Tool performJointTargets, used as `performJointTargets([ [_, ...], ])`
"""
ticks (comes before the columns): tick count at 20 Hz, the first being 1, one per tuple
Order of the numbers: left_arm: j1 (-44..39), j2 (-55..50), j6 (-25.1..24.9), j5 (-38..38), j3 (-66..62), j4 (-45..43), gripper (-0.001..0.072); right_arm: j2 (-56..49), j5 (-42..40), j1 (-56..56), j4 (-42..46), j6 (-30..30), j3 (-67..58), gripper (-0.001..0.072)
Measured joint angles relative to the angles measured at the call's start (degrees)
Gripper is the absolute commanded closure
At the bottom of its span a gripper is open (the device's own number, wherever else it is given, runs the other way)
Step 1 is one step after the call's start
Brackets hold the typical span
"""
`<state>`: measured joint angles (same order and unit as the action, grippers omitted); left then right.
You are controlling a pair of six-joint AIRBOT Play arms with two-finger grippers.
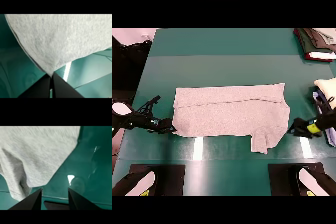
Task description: Fold the shirts.
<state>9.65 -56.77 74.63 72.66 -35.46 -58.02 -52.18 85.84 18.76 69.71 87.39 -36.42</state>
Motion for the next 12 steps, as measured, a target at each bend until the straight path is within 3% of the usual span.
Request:
performJointTargets([
  [6,0.0,0.6,0.0,0.0,-0.1,0.2,0.0684,4.6,-6.1,-0.2,-6.4,1.5,11.8,0.0324],
  [12,0.0,0.7,-0.1,0.3,-0.1,0.3,0.0684,5.3,-12.7,-4.0,-9.3,1.9,15.6,0.0329],
])
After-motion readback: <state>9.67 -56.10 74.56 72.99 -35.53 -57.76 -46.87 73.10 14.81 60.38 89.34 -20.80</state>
